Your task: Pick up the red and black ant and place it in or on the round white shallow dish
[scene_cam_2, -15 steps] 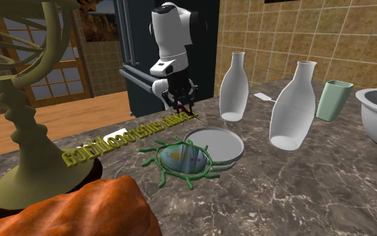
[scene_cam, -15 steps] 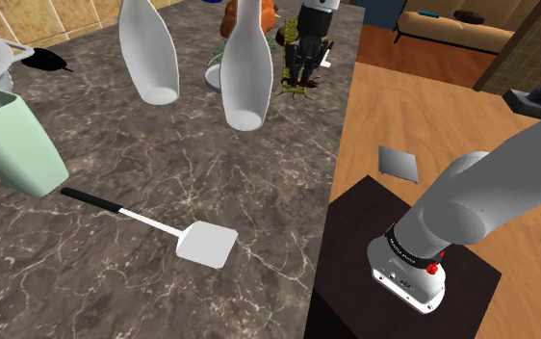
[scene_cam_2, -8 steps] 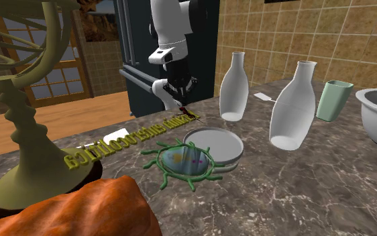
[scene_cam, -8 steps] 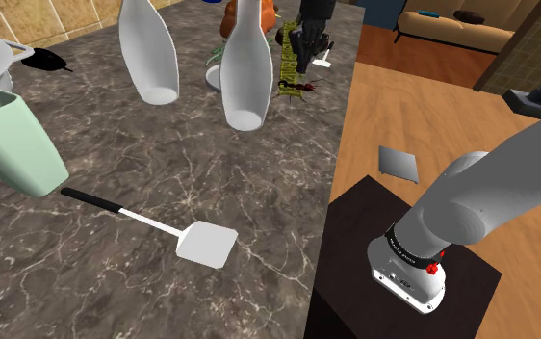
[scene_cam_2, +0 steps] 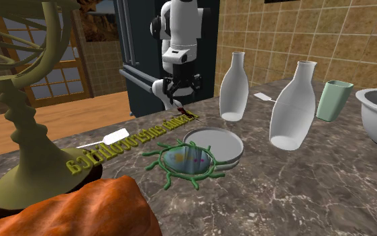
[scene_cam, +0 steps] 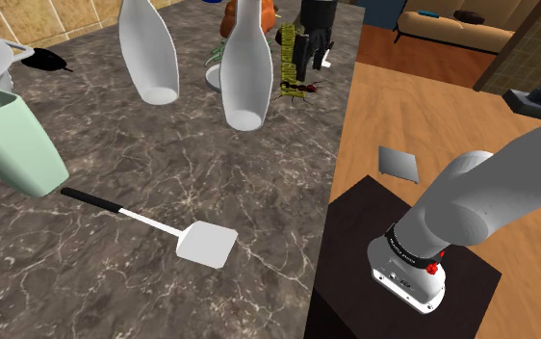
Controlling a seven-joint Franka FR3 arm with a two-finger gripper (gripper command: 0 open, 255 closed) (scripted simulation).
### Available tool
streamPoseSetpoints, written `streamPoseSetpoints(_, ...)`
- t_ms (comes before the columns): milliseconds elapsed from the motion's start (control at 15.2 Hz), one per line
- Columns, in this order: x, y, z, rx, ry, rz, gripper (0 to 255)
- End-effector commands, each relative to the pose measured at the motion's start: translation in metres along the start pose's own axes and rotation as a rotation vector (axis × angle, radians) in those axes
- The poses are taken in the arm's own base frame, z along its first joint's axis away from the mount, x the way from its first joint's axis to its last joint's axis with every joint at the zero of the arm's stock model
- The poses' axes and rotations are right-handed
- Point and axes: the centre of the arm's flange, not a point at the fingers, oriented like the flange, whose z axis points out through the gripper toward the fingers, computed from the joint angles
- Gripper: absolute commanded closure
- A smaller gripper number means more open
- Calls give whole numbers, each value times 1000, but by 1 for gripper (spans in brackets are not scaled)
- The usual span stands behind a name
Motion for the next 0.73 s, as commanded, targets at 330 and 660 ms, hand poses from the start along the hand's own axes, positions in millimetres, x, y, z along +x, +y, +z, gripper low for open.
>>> streamPoseSetpoints(330, -1, 0, 24, -6, -1, -7, 0)
streamPoseSetpoints(660, -1, 0, 24, -6, -1, -7, 0)
